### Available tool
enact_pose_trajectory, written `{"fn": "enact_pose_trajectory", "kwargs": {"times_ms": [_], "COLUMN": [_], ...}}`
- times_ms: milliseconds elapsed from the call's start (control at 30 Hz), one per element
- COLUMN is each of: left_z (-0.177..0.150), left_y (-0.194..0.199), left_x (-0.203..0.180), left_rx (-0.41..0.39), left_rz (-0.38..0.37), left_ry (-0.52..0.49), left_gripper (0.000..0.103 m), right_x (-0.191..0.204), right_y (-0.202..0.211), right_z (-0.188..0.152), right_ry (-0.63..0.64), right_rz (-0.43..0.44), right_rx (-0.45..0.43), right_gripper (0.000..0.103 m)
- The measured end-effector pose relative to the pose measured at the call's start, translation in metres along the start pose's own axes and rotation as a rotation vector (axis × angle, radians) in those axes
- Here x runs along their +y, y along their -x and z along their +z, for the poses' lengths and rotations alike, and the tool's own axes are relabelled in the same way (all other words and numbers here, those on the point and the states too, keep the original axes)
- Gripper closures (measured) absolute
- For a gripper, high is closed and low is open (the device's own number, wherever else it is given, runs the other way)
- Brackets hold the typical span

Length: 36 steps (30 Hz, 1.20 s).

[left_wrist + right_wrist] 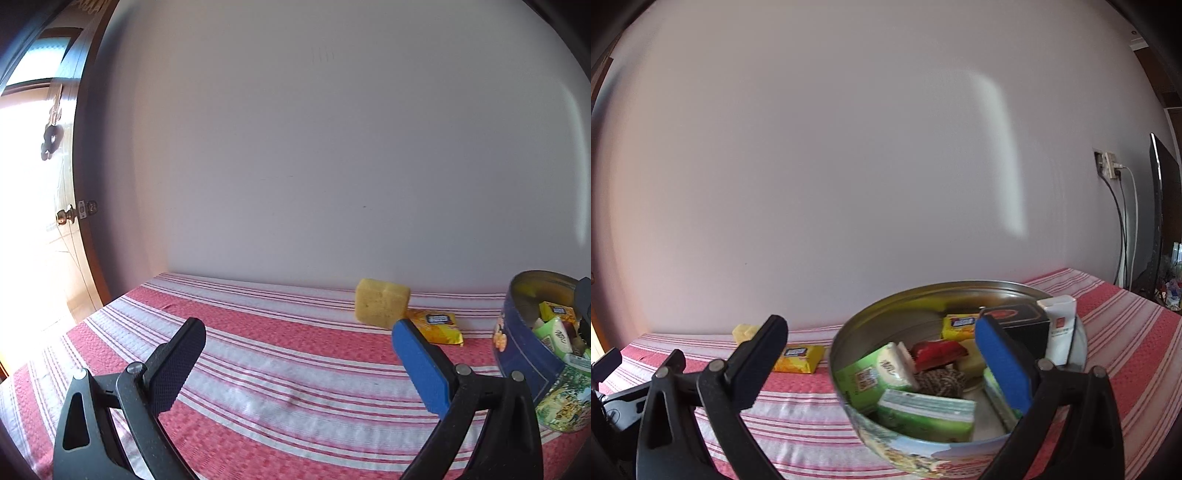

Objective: Organize objects
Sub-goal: 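Withdraw both grippers from the tin toward the sponge and biscuit pack, then grasp the yellow sponge with the left gripper while the right grasps the yellow biscuit pack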

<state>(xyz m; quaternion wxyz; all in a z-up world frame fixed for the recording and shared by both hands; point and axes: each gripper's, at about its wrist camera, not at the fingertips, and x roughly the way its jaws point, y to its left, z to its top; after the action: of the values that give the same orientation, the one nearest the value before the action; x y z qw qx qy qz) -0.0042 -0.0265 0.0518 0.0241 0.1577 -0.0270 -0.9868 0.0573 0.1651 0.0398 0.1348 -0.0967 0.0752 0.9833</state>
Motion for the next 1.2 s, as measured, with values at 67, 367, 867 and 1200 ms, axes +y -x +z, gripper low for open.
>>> {"fn": "enact_pose_trajectory", "kwargs": {"times_ms": [67,367,867,1200], "left_z": [0.001,0.006,0.009,0.01], "left_y": [-0.007,-0.034,-0.062,-0.068], "left_x": [0.011,0.059,0.089,0.091], "left_rx": [-0.001,0.009,0.055,0.073], "left_rz": [0.016,0.081,0.124,0.108], "left_ry": [0.0,-0.007,-0.012,-0.015], "left_gripper": [0.001,0.001,0.001,0.001], "right_x": [0.017,0.093,0.131,0.126], "right_y": [-0.007,-0.058,-0.167,-0.218], "right_z": [-0.002,-0.01,-0.029,-0.042], "right_ry": [0.026,0.125,0.1,0.113], "right_rz": [0.026,0.117,0.009,-0.067], "right_rx": [0.019,0.142,0.538,0.703], "right_gripper": [0.0,0.01,0.012,0.027]}}
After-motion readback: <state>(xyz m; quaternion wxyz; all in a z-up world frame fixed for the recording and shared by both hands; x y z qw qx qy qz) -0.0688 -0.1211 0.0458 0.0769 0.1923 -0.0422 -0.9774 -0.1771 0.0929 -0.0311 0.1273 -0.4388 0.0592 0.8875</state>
